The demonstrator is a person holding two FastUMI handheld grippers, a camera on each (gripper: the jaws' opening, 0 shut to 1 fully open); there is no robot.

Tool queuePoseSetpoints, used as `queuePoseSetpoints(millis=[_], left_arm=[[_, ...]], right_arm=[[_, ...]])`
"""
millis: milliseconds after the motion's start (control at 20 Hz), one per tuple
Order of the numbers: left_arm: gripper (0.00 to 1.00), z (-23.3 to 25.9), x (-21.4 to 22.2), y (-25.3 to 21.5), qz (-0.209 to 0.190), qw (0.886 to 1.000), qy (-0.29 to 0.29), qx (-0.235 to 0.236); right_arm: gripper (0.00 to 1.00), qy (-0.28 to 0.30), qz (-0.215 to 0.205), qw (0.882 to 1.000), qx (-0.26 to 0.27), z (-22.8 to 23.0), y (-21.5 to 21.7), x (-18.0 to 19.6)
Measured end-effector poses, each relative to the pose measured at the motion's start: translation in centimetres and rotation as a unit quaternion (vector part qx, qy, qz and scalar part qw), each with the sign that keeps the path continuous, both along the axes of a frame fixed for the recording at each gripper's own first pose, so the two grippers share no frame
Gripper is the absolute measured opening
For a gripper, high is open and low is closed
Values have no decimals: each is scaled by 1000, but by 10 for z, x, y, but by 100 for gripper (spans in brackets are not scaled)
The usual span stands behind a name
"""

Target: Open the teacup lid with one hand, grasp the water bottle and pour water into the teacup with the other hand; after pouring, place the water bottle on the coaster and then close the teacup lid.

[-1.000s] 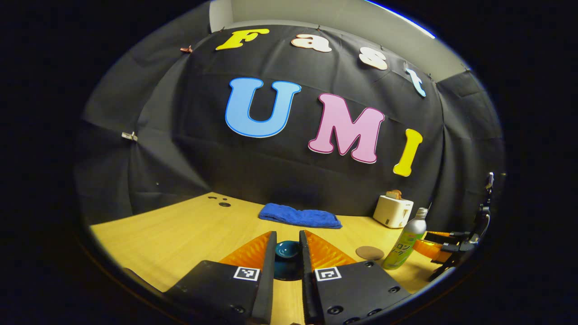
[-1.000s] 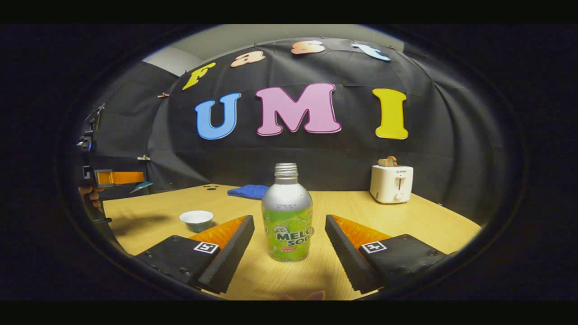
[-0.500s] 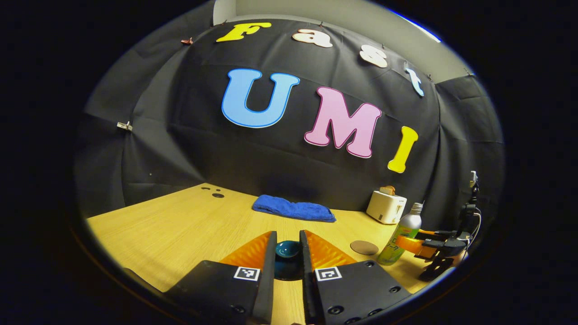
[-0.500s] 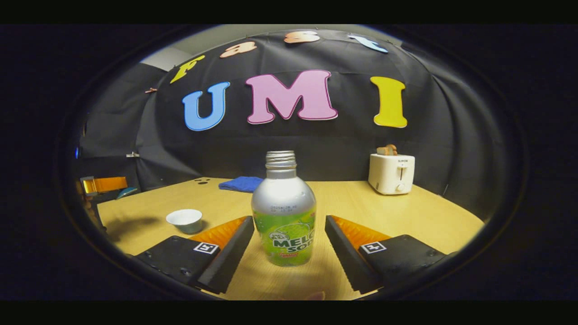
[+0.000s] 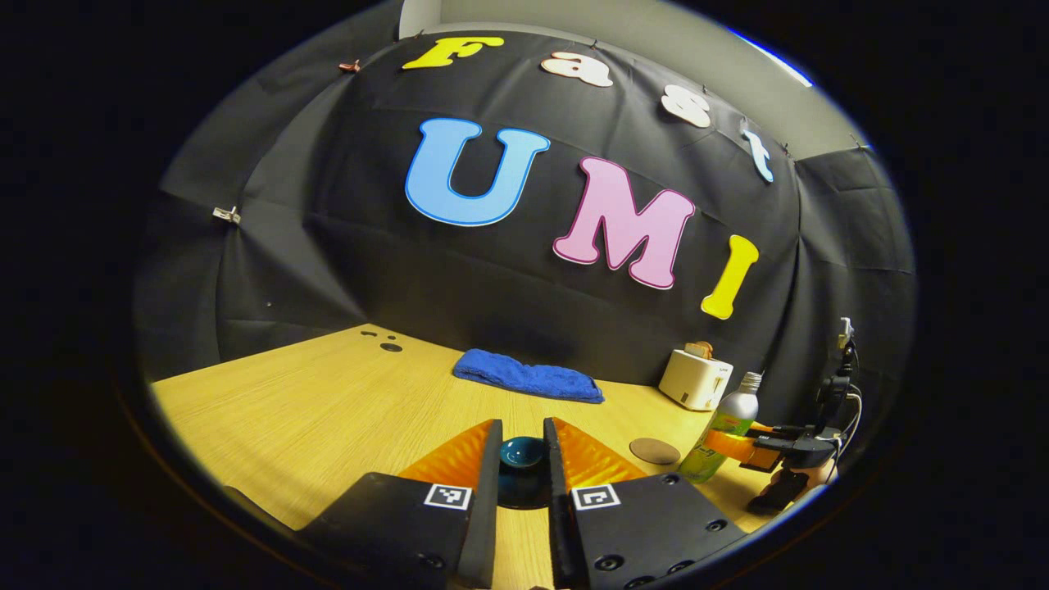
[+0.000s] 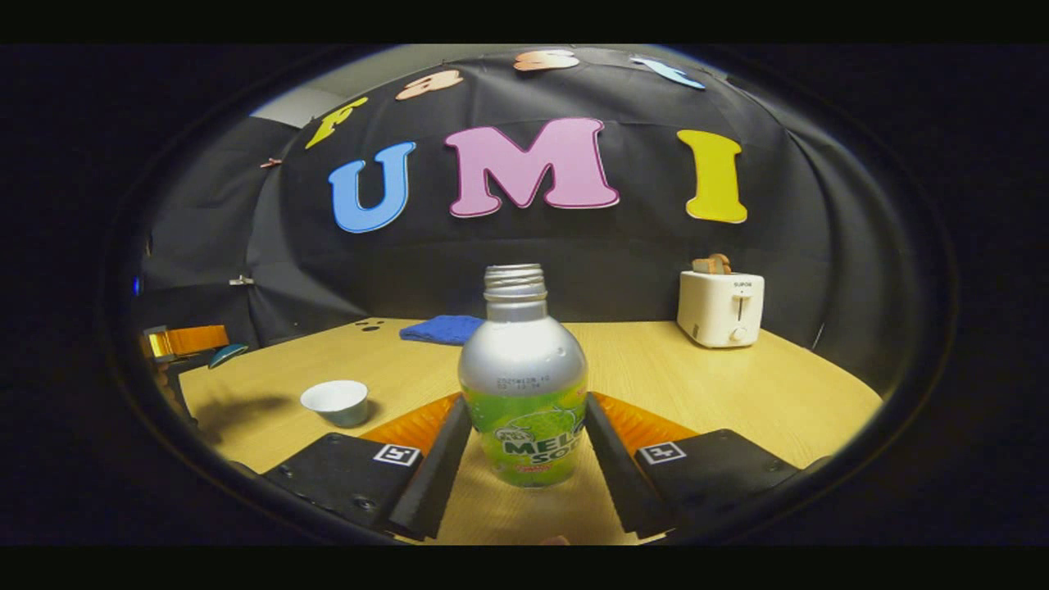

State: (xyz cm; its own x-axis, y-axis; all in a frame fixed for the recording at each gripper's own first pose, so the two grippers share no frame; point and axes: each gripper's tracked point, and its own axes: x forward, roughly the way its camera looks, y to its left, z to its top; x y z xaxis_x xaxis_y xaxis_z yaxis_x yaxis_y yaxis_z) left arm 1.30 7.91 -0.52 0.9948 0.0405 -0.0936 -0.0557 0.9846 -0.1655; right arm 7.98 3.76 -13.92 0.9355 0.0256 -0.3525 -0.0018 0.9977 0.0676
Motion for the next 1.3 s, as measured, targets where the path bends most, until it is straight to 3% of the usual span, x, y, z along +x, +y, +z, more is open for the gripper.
queuePoseSetpoints(millis=[200,350,550,850,1150,1300], left_arm=[[30,2,-1,10,14,1000,-4,7],[30,0,-1,14,19,1000,-3,11],[30,-3,1,16,18,1000,-1,5],[30,-6,2,21,23,1000,3,6],[30,-9,4,21,20,1000,7,3],[30,-7,2,22,21,1000,6,3]], right_arm=[[81,-40,3,991,-130,20,-2,12],[81,-75,15,964,-256,29,-1,32],[81,-110,41,922,-370,34,11,55],[81,-149,31,875,-460,31,31,57],[81,-158,65,814,-556,19,56,52],[81,-171,72,790,-584,23,65,49]])
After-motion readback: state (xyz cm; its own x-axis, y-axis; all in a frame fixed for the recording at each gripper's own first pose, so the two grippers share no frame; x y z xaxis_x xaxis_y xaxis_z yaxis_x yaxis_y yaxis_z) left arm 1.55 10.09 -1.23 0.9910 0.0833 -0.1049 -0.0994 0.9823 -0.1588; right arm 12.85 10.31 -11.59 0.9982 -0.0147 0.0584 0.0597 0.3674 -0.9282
